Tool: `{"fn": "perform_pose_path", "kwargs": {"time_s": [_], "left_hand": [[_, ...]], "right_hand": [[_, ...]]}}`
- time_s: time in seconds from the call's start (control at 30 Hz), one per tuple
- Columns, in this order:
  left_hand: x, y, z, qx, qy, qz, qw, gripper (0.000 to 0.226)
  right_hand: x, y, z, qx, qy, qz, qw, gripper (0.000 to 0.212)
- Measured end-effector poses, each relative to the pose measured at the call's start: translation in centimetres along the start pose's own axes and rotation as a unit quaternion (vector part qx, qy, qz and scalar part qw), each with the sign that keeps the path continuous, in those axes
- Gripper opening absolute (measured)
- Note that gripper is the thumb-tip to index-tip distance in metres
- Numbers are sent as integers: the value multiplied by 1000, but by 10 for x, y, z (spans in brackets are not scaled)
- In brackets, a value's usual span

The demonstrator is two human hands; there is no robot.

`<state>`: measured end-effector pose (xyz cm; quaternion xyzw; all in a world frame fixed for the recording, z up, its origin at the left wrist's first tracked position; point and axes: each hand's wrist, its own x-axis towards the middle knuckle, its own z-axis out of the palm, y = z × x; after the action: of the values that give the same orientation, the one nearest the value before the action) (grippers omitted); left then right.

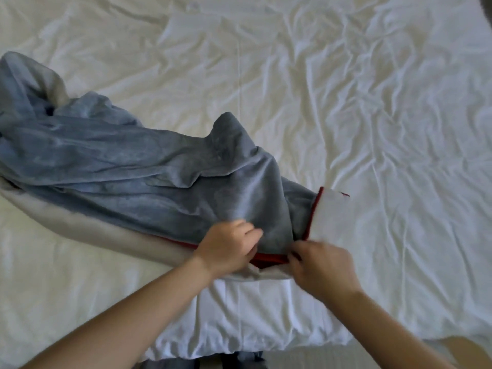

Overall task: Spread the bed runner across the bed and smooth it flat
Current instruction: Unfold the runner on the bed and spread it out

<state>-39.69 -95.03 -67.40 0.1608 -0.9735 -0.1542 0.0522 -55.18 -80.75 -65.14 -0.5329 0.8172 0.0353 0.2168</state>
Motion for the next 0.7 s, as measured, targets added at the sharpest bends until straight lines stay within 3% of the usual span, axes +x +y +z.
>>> {"fn": "perform_pose_path", "kwargs": {"time_s": [0.07, 0.13, 0.2, 0.3, 0.37, 0.43, 0.53, 0.63, 0.7], "left_hand": [[42, 3, -7, 18, 46, 51, 997, 9], [91, 9, -14, 25, 17, 66, 997, 14], [133, 12, -14, 26, -89, 33, 995, 19], [169, 17, -1, 58, -245, 23, 967, 26], [175, 22, 12, 92, -326, 31, 940, 19], [170, 27, 25, 110, -337, 17, 935, 20], [169, 31, 38, 175, -287, 72, 939, 25], [183, 35, 37, 158, -316, 43, 935, 25], [198, 43, 34, 148, -290, 30, 945, 24]], "right_hand": [[17, 7, -22, -29, 144, -21, 989, 11], [34, 15, -41, -75, 248, -24, 966, 7], [52, 28, -47, -86, 199, 5, 976, 28], [68, 54, -35, -61, 32, 37, 997, 64], [65, 68, -21, -57, -31, 15, 998, 67], [55, 83, -8, -63, -32, -12, 997, 55], [39, 107, 1, -65, -1, -41, 997, 37], [31, 128, -6, -65, 34, -55, 996, 27], [29, 142, -17, -64, 77, -51, 994, 25]]}}
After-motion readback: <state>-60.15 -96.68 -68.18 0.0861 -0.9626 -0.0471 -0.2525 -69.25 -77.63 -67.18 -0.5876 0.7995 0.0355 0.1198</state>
